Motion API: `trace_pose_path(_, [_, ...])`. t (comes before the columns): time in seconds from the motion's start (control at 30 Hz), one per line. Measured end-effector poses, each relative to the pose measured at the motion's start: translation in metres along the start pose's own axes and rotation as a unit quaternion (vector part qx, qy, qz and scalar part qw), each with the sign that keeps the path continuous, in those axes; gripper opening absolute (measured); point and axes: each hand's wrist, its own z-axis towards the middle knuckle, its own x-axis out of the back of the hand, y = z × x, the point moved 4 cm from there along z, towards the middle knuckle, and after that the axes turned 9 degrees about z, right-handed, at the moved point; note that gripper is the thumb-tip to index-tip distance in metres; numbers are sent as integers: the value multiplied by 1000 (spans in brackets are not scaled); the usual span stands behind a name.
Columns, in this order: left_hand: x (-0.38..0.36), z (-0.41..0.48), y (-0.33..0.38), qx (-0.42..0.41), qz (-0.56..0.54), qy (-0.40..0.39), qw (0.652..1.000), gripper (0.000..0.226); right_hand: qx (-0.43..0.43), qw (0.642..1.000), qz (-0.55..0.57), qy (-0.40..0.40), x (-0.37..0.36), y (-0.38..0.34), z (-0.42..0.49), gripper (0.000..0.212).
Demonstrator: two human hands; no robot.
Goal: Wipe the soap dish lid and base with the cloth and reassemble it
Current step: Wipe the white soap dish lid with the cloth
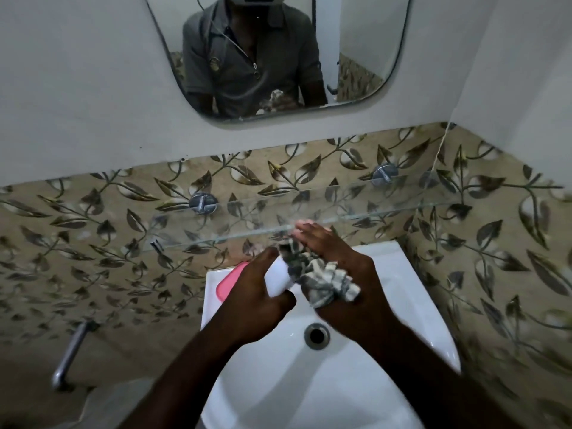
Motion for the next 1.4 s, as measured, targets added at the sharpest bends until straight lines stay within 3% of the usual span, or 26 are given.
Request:
trace_pose_path(0.07, [-2,-1,-6,15,-26,-5,1000,49,-96,992,45,71,4,10,0,59])
trace_pose_path(0.1, [-3,0,-2,11,-24,-9,1000,49,-91,992,32,85,3,7,1,60])
trace_pose_path(0.2, [-4,1,7,-47,9,28,998,35,19,999,-13,24,-10,-16,0,61])
trace_pose_path(0.27, [-3,0,8,-29,-27,36,999,38,55,997,-46,-10,-12,-17,4,60])
trace_pose_path(0.37, [-2,-5,2,9,-128,40,991,44,-22,998,-28,47,-3,-6,8,37])
trace_pose_path(0.43, [0,-6,2,15,-211,61,975,41,-106,993,29,44,-3,-1,6,15])
trace_pose_path(0.47, [0,-6,6,13,-249,65,966,39,-138,987,70,49,-6,0,2,23])
trace_pose_path(0.57, [-1,-1,7,57,-362,86,927,33,-167,969,152,101,-18,1,-11,37])
trace_pose_path(0.63, [-3,3,-3,138,-456,93,874,34,-191,958,159,142,-25,2,-18,53])
trace_pose_path(0.77, [-2,10,-7,154,-612,36,774,61,-278,930,206,124,-27,1,-26,23])
trace_pose_path(0.87, [-4,12,-13,148,-642,64,749,59,-302,906,275,112,-28,-7,-24,13])
trace_pose_path(1.0, [-6,13,-14,159,-636,104,748,47,-302,908,248,154,-15,-2,-9,14])
trace_pose_path(1.07, [-4,12,-14,171,-607,80,772,39,-290,938,165,98,-11,2,0,14])
trace_pose_path(1.13, [-9,8,-15,202,-563,25,801,35,-291,950,99,61,-7,4,5,30])
trace_pose_path(1.3, [-27,-3,-20,205,-534,-36,820,65,-266,962,43,38,1,-4,32,43])
trace_pose_path(1.4, [-23,-3,-16,195,-509,-39,838,74,-266,959,50,80,3,-4,38,24])
